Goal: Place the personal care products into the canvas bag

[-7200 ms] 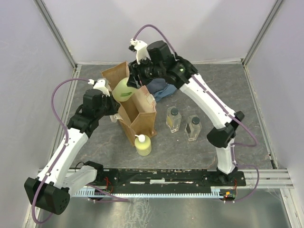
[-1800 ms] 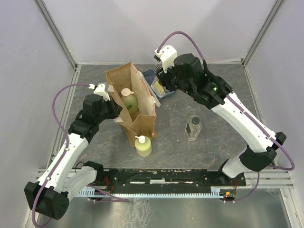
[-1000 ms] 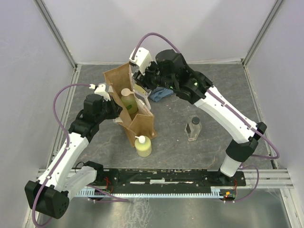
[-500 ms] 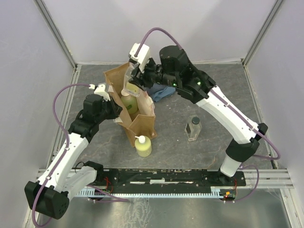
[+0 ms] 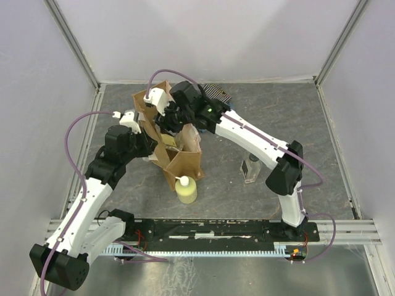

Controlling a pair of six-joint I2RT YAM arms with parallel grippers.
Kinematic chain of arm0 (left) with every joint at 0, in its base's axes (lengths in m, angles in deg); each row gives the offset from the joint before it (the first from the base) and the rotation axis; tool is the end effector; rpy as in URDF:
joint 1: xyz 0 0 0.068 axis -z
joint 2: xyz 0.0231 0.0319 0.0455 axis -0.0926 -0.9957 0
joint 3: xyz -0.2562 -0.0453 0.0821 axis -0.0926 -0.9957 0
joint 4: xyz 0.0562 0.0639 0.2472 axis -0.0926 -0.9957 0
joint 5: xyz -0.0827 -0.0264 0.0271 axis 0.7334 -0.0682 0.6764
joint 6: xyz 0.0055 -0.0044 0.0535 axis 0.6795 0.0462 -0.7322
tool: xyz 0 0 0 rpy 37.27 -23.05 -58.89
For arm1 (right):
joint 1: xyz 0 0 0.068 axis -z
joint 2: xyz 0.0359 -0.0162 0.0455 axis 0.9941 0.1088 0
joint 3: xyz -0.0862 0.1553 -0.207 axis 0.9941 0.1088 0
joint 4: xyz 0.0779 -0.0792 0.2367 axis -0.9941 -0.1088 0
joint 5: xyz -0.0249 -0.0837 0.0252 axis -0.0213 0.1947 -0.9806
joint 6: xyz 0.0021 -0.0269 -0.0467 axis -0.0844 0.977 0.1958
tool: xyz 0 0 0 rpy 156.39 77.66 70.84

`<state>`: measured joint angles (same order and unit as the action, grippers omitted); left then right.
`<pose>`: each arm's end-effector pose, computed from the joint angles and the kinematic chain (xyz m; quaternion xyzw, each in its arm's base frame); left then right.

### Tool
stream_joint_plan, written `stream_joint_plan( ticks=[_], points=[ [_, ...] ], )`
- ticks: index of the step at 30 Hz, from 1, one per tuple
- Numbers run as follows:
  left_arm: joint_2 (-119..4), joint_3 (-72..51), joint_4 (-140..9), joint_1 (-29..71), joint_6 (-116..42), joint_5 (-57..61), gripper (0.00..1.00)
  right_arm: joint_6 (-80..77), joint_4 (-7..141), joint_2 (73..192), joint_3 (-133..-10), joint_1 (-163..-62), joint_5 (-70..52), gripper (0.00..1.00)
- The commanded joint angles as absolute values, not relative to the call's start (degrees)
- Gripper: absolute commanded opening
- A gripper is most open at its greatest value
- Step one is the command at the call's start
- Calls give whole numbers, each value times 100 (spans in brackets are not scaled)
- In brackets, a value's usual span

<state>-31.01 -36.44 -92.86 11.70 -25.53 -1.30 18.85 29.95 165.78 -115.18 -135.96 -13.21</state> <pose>0.1824 -0.0591 0.3107 -0.0195 0.8553 -0.2098 0.4733 0.2751 0.3669 0.3796 -0.5147 0.7028 0.2454 0.4254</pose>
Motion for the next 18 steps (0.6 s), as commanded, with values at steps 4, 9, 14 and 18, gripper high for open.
stream_joint_plan(
  ticks=[4, 9, 14, 18],
  points=[
    [-2919, -3588, -9338, 1200, -2591, 128, 22, 2236, 3902, 16655, -11862, -13614, -1350, 0],
    [-2943, -3605, -9320, 1200, -2591, 136, 22, 2390, 4096, 16916, -11840, -13614, -1248, 0],
    [-2976, -3637, -9271, 1198, -2591, 168, 22, 2467, 4567, 17007, -11551, -13598, -1110, 0],
    [-3016, -3625, -9254, 1200, -2590, 179, 22, 2346, 5128, 16965, -11185, -13518, -1135, 0]
  ],
)
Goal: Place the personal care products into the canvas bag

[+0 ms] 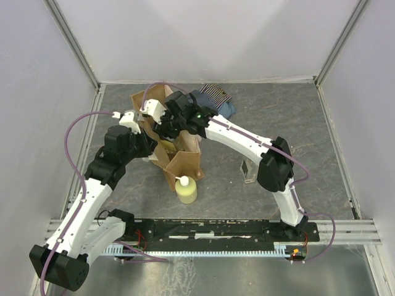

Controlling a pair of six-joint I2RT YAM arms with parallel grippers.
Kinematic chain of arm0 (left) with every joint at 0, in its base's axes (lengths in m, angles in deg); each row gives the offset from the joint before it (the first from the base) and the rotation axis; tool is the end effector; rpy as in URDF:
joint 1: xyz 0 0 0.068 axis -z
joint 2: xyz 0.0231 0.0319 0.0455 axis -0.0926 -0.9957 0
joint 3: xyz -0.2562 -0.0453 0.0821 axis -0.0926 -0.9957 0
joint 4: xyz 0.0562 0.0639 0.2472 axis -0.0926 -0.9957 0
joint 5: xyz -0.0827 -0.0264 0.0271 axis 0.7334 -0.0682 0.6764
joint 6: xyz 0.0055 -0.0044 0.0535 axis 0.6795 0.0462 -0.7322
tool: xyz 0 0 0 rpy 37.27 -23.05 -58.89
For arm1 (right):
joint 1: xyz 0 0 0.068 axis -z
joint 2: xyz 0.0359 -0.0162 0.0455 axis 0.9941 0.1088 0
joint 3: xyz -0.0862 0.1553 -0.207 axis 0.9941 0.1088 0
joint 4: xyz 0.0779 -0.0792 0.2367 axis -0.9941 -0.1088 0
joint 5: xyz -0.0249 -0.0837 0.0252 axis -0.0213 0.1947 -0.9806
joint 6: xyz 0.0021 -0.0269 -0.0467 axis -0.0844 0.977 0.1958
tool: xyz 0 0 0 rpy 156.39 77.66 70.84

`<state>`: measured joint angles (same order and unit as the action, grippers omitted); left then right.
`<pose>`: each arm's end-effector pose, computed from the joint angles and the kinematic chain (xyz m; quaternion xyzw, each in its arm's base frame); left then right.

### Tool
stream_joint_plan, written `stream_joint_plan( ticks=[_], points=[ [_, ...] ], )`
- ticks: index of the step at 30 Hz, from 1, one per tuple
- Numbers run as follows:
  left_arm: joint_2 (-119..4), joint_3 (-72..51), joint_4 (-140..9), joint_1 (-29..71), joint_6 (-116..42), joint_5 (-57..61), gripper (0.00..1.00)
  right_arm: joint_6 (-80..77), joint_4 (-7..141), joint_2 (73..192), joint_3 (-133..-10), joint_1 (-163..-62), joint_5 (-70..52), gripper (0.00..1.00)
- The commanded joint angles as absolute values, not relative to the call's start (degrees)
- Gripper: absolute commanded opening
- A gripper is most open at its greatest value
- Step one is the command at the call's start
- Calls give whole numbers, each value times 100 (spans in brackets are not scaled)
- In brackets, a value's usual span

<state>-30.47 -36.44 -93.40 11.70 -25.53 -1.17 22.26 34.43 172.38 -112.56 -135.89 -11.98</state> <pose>0.1801 -0.0585 0.3114 -0.0189 0.8553 -0.2107 0.4730 0.2959 0.3915 0.3189 -0.5393 0.7090 0.2143 0.4007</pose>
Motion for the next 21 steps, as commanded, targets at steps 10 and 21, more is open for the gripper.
stream_joint_plan(
  ticks=[10, 21],
  points=[
    [-3095, -3625, -9227, 1200, -2599, 171, 22, 1939, 6094, 16821, -10440, -13277, -1080, 4],
    [-3147, -3608, -9209, 1204, -2618, 165, 22, 1839, 5396, 16344, -10277, -13262, -1039, 78]
  ],
)
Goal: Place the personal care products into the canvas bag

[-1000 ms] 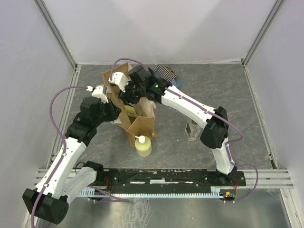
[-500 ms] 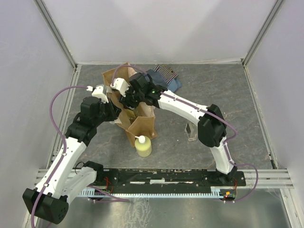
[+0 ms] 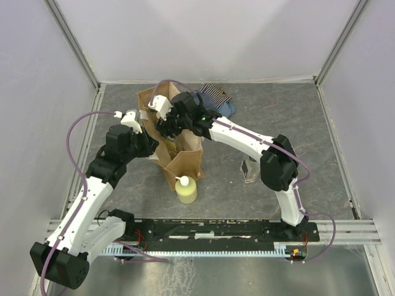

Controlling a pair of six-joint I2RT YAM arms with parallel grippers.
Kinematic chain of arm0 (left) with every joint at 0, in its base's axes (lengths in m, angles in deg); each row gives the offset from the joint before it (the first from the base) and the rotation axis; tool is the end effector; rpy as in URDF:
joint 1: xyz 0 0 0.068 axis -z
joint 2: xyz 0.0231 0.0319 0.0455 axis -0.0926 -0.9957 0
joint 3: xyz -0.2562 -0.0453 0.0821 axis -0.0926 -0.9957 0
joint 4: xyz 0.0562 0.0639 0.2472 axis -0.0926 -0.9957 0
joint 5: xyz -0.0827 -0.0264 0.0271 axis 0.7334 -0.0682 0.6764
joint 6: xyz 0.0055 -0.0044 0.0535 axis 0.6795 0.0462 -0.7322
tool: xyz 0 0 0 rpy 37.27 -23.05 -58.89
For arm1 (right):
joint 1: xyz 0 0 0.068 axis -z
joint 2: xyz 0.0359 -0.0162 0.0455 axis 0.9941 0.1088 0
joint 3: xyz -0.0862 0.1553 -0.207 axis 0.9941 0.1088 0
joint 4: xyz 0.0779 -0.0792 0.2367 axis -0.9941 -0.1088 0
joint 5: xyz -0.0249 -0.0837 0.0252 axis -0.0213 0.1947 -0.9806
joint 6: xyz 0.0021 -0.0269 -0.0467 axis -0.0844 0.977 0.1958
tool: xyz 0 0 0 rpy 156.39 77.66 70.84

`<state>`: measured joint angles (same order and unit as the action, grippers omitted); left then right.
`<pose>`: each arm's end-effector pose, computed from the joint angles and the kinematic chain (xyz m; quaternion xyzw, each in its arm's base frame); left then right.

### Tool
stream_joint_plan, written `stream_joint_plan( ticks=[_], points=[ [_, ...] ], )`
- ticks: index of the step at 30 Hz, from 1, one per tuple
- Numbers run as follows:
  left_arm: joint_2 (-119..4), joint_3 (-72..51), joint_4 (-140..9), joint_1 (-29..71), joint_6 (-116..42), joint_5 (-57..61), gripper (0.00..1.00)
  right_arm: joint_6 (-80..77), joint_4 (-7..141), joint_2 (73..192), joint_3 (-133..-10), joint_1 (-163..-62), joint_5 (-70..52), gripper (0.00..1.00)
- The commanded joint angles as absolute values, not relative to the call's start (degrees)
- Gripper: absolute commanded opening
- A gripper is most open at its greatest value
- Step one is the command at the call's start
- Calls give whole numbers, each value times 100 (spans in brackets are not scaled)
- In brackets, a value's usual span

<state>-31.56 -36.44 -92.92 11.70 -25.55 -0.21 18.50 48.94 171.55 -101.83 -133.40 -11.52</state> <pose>0.1839 -0.0602 0.3090 -0.0148 0.8579 -0.2159 0.4660 0.3164 0.3823 0.2846 -0.4915 0.7209 0.2249 0.4337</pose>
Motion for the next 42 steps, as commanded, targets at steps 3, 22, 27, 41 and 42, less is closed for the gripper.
stream_joint_plan(
  ticks=[3, 22, 27, 41, 42],
  points=[
    [-3149, -3616, -9207, 1200, -2617, 146, 22, 1812, 5204, 16109, -10260, -13262, -888, 87],
    [-3138, -3687, -9208, 1200, -2633, 57, 24, 30, 3251, 12724, -7729, -13127, 3688, 100],
    [-3160, -3701, -9208, 1200, -2651, 49, 25, -827, 2438, 12031, -6781, -12867, 3858, 100],
    [-3187, -3704, -9205, 1201, -2670, 26, 26, -1477, 2053, 11751, -5785, -12406, 2928, 100],
    [-3186, -3699, -9204, 1200, -2670, 21, 26, -1506, 2096, 11743, -5712, -12408, 2820, 100]
  ],
)
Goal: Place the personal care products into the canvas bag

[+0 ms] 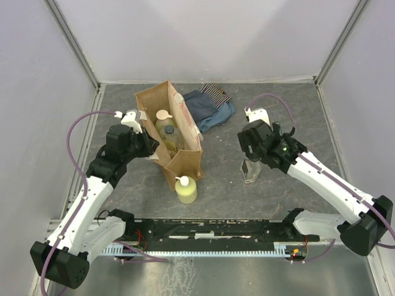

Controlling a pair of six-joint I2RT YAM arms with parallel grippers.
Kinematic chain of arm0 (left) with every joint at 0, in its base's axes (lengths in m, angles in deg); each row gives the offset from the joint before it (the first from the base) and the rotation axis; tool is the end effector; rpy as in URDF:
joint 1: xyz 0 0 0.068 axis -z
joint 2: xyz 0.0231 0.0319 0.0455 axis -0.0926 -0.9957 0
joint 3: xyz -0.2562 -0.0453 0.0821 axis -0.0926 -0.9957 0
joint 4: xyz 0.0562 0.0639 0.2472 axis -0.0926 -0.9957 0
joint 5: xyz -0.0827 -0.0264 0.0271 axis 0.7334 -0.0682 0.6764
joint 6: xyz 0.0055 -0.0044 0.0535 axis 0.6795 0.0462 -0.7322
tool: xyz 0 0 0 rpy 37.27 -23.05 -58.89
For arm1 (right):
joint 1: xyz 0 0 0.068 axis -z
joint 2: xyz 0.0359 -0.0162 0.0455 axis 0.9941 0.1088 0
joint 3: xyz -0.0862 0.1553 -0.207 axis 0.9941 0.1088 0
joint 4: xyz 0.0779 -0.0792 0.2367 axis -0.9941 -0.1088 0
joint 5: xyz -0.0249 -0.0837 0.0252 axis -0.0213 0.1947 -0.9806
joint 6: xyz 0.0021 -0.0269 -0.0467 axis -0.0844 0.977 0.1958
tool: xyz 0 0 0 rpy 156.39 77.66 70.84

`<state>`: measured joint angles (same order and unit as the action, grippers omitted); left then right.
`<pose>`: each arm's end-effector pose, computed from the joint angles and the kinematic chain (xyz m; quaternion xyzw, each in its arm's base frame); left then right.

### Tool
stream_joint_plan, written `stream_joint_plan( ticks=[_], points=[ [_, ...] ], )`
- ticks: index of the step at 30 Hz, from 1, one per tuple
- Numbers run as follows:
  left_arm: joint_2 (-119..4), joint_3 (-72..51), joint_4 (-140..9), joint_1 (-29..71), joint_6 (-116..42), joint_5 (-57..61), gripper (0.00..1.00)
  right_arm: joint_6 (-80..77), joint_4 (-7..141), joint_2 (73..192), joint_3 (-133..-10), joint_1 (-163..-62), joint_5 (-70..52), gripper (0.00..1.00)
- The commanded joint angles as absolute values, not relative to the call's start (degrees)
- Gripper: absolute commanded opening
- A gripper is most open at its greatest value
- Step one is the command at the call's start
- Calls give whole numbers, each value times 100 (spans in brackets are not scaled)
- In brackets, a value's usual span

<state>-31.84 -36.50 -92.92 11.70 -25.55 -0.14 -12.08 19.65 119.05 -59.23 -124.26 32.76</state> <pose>0.1848 -0.0605 0.3078 -0.0147 0.8594 -0.2156 0.4634 0.1889 0.1352 0.3198 -0.0866 0.9037 -0.0892 0.4098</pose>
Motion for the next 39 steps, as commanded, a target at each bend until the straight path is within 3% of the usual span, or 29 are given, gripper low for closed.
stream_joint_plan(
  ticks=[1, 18, 21, 24, 26, 29, 31, 39],
  points=[
    [-3195, -3695, -9209, 1201, -2677, 17, 26, -1522, 2155, 11714, -5624, -12403, 2735, 100],
    [-3282, -3646, -9157, 1200, -2705, 19, 26, -1654, 2448, 11941, -5104, -12407, 2166, 97],
    [-3302, -3632, -9153, 1205, -2705, 32, 26, -1622, 2651, 12013, -5018, -12402, 2115, 88],
    [-3305, -3620, -9155, 1200, -2705, 36, 26, -1572, 2766, 12101, -4996, -12401, 2087, 74],
    [-3290, -3625, -9157, 1200, -2705, 34, 26, -1517, 2808, 12162, -5002, -12403, 2085, 56],
    [-3289, -3620, -9157, 1201, -2705, 25, 26, -1472, 2800, 12211, -5068, -12404, 2113, 17],
    [-3291, -3617, -9156, 1200, -2705, 32, 26, -1420, 2721, 12200, -5216, -12406, 2119, 2],
    [-3260, -3631, -9175, 1202, -2705, 21, 26, -615, 2336, 12109, -7380, -12412, 1832, 1]
  ],
)
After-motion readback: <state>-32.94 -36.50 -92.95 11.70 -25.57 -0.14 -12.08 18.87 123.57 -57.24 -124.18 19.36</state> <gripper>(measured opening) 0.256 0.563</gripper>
